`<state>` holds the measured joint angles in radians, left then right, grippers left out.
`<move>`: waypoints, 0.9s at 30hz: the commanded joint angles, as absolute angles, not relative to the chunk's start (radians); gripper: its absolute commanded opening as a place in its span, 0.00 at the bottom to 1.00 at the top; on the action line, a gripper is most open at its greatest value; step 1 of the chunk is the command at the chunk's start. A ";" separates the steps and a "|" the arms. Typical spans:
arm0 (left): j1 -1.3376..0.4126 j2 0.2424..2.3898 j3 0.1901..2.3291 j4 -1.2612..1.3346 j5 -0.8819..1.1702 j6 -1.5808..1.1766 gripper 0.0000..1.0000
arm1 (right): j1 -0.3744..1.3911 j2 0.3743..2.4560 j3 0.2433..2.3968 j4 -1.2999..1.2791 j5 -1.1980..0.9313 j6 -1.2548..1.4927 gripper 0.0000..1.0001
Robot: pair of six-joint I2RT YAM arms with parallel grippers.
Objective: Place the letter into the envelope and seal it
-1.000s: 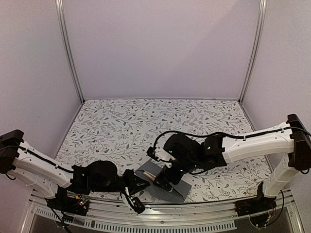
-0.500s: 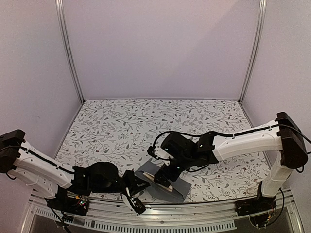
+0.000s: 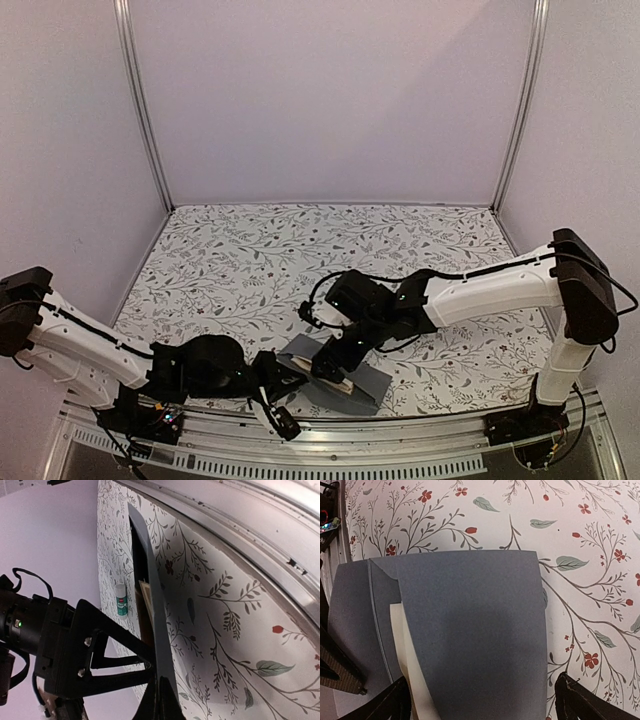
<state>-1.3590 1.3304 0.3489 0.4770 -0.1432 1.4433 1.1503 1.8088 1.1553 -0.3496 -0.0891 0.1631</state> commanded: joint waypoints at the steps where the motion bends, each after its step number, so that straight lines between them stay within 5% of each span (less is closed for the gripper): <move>1: -1.375 1.342 0.354 0.498 -0.137 1.434 0.00 | 1.146 1.840 1.185 -0.320 -0.176 0.154 0.98; 12: -1.376 1.335 0.348 0.499 -0.146 1.434 0.00 | 1.149 1.693 1.125 -0.272 -0.153 0.144 0.99; 27: -1.377 1.336 0.344 0.506 -0.146 1.433 0.00 | 1.140 1.875 1.212 -0.321 -0.028 0.181 0.99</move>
